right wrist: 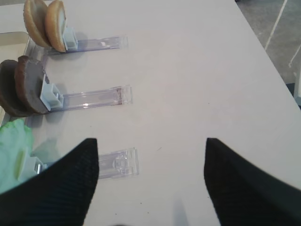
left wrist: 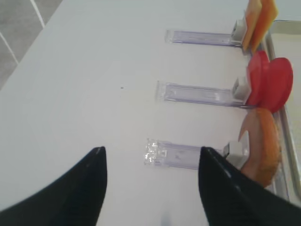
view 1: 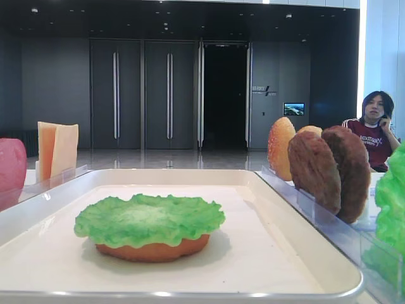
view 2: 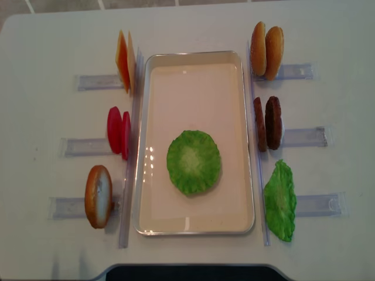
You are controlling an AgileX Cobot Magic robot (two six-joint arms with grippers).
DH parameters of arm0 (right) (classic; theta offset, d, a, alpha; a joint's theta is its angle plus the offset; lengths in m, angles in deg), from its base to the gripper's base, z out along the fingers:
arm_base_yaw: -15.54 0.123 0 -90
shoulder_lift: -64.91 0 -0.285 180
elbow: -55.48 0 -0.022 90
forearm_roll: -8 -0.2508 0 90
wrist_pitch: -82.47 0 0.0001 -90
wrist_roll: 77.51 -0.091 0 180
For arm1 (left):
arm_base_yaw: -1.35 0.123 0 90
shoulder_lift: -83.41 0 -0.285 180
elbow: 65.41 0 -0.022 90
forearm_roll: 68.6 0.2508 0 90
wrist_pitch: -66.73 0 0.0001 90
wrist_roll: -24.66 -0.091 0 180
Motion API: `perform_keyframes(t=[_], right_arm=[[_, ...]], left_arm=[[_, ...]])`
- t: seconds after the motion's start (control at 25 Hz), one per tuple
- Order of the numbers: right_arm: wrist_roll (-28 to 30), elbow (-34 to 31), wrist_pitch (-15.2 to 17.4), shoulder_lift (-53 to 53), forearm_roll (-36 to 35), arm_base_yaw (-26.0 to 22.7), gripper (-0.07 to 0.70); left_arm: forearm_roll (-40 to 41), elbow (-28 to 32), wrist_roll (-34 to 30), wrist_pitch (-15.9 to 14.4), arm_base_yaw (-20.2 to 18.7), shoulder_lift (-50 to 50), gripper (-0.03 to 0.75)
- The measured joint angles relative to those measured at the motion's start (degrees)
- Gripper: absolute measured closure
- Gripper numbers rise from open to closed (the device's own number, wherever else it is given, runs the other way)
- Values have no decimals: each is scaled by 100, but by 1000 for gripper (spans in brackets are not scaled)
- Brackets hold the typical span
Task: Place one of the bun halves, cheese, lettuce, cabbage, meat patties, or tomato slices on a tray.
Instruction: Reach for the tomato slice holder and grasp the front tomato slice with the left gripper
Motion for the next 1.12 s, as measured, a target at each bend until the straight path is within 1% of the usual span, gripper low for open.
perform_keyframes(t=[0.08, 0.16, 0.44, 0.56, 0.72, 0.96, 1.12], right_arm=[[0, 0, 0, 0, 0, 0, 146], [0, 0, 0, 0, 0, 0, 146], [0, 0, 0, 0, 0, 0, 146], [0, 0, 0, 0, 0, 0, 146], [2, 0, 0, 0, 0, 0, 146], [2, 0, 0, 0, 0, 0, 146], [2, 0, 0, 0, 0, 0, 146]], left_arm=[[-138, -33, 0, -47, 0, -51, 247], [-175, -159, -5, -171, 0, -256, 247], [-181, -1148, -5, -799, 0, -1688, 247], [-187, -1453, -5, -808, 0, -2469, 247], [-286, -1732, -5, -813, 0, -3205, 247], [-242, -1931, -5, -808, 0, -4245, 247], [-242, -1982, 173, -796, 0, -4832, 247]])
